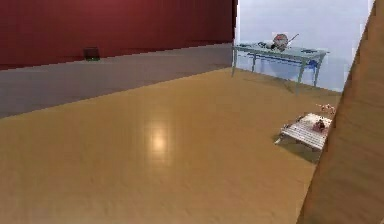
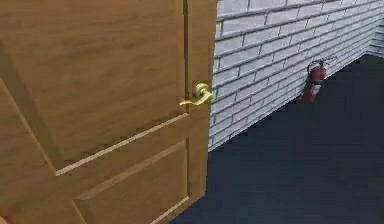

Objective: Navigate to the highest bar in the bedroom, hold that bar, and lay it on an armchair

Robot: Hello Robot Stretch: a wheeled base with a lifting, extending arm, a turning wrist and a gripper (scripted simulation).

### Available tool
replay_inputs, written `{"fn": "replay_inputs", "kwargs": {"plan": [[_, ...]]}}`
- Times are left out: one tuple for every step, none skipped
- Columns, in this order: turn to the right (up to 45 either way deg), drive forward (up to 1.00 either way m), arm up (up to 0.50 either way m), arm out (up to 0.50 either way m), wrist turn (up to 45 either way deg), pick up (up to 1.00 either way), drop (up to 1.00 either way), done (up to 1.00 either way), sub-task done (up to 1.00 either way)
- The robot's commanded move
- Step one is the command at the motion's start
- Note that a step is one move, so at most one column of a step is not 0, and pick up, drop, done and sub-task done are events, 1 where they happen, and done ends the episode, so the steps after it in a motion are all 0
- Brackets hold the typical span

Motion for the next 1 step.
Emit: {"fn": "replay_inputs", "kwargs": {"plan": [[-33.0, 0.0, 0.0, 0.0, 0.0, 0.0, 0.0, 0.0, 0.0]]}}
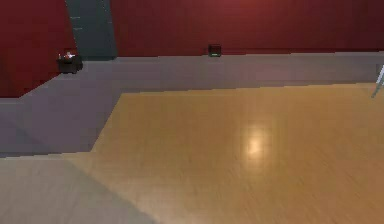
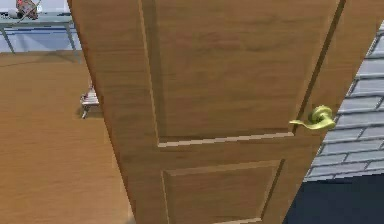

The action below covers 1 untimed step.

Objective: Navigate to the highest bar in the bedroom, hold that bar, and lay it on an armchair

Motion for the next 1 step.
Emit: {"fn": "replay_inputs", "kwargs": {"plan": [[0.0, 0.15, 0.0, 0.0, 0.0, 0.0, 0.0, 0.0, 0.0]]}}
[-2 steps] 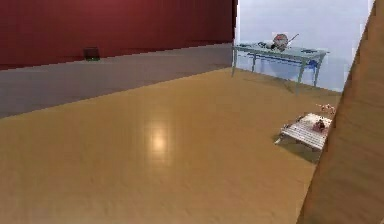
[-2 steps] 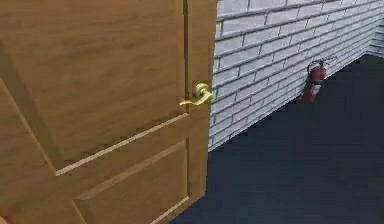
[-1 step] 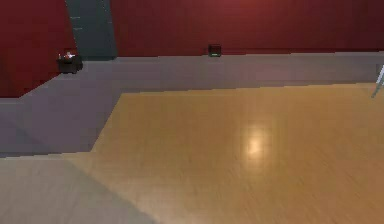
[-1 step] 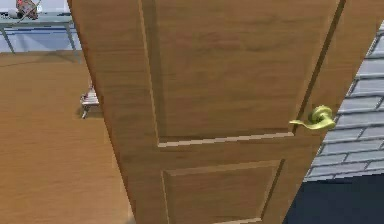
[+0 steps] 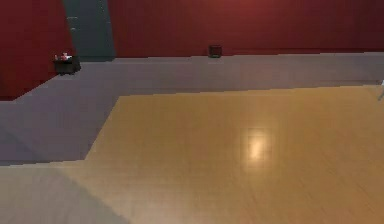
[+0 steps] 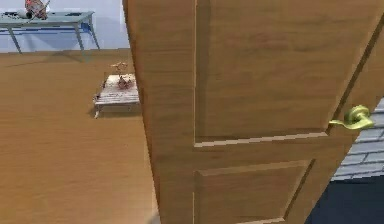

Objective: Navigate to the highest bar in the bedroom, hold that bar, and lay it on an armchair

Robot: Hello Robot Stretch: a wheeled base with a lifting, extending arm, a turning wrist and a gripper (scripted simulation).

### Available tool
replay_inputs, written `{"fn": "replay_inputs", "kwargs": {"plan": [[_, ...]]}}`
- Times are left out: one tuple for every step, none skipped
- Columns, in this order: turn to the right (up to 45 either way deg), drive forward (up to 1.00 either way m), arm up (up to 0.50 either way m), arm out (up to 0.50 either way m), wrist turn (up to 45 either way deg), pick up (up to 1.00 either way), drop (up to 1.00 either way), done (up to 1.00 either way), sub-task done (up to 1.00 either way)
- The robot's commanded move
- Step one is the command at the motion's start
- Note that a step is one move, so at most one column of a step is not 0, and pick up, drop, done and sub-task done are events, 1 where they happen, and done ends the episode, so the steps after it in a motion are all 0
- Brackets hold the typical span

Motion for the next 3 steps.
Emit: {"fn": "replay_inputs", "kwargs": {"plan": [[-6.0, 0.0, 0.0, 0.0, 0.0, 0.0, 0.0, 0.0, 0.0], [0.0, 0.6, 0.0, 0.0, 0.0, 0.0, 0.0, 0.0, 0.0], [-45.0, 0.0, 0.0, 0.0, 0.0, 0.0, 0.0, 0.0, 0.0]]}}
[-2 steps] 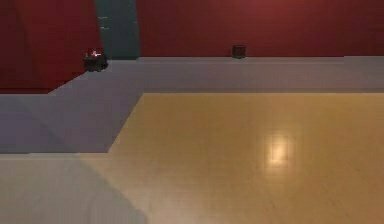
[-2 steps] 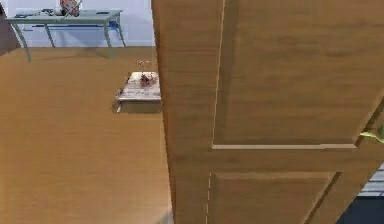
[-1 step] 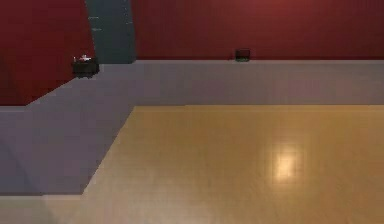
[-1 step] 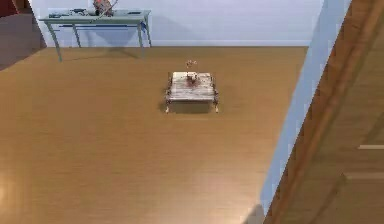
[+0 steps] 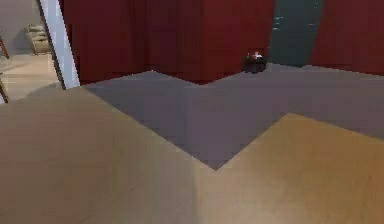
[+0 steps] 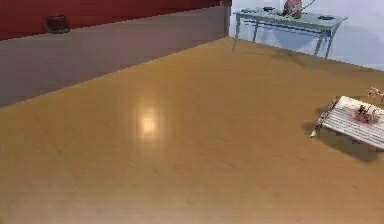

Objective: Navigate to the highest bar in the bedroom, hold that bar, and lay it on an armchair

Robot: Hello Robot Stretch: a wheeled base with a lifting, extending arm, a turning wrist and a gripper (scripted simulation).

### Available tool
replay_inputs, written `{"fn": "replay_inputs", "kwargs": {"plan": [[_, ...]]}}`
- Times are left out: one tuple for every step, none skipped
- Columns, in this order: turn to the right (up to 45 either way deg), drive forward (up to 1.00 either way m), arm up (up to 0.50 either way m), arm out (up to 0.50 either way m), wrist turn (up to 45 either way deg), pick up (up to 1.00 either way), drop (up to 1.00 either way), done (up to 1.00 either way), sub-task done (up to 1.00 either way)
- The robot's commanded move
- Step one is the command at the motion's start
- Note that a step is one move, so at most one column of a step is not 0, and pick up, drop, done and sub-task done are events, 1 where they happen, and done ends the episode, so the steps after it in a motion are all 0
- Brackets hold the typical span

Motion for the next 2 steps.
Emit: {"fn": "replay_inputs", "kwargs": {"plan": [[-36.0, 0.0, 0.0, 0.0, 0.0, 0.0, 0.0, 0.0, 0.0], [0.0, 1.0, 0.0, 0.0, 0.0, 0.0, 0.0, 0.0, 0.0]]}}
